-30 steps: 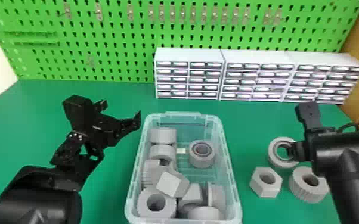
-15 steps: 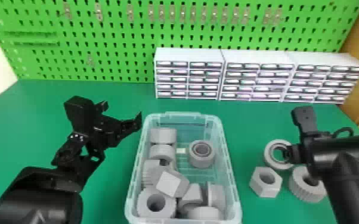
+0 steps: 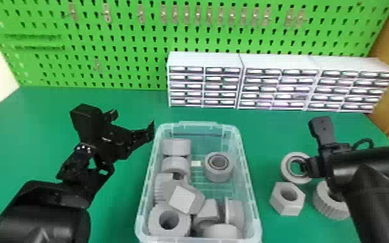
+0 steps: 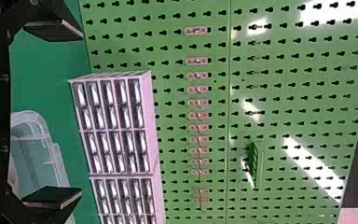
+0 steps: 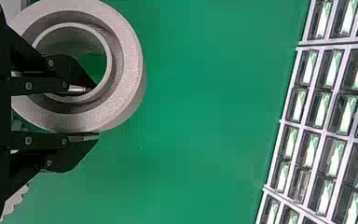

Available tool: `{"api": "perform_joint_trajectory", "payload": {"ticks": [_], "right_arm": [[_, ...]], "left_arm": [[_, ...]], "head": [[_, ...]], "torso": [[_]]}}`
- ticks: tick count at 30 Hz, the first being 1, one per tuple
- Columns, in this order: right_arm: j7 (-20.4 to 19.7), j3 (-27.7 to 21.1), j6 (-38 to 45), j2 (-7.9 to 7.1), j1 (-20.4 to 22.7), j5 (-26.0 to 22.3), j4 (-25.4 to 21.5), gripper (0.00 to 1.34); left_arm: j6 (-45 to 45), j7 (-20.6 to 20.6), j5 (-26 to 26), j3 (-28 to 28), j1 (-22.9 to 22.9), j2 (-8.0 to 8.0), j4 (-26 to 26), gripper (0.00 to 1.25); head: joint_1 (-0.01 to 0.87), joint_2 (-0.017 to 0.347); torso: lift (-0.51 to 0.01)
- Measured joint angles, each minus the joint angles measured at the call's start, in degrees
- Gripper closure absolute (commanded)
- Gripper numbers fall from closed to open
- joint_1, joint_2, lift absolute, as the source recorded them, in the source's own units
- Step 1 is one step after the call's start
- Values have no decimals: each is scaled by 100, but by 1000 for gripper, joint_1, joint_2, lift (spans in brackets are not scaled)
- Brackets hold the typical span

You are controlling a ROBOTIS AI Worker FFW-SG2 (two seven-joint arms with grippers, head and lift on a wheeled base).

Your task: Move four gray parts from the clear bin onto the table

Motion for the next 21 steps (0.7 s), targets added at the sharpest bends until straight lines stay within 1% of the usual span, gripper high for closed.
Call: {"api": "perform_joint_trajectory", "payload": {"ticks": [5, 7, 9, 10, 12, 14, 17, 21], "right_arm": [[0, 44, 0, -1, 2, 33, 30, 1176], [0, 57, 3, 0, 5, 40, 36, 1156], [0, 69, 11, 0, 7, 49, 44, 1061], [0, 76, 17, -1, 7, 56, 45, 987], [0, 109, 45, -2, 5, 103, 47, 789], [0, 179, 107, -6, -8, 200, 47, 656], [0, 294, 187, -16, -40, 321, 46, 644], [0, 333, 204, -16, -52, 362, 41, 630]], "left_arm": [[0, -1, 0, 1, 5, -6, 0, 113], [0, -1, 0, 1, 5, -7, 0, 113], [0, -1, 0, 1, 5, -8, 0, 113], [0, -1, 0, 1, 5, -8, 0, 113], [0, -1, 0, 1, 5, -8, 0, 113], [0, -1, 0, 1, 9, -8, 1, 113], [0, -1, 0, 1, 12, -8, 2, 113], [0, -1, 1, 2, 13, -8, 2, 113]], "head": [[678, 34], [678, 34], [678, 34], [678, 34], [678, 34], [678, 34], [678, 34], [678, 34]], "torso": [[-50], [-50], [-50], [-50], [-50], [-50], [-50], [-50]]}}
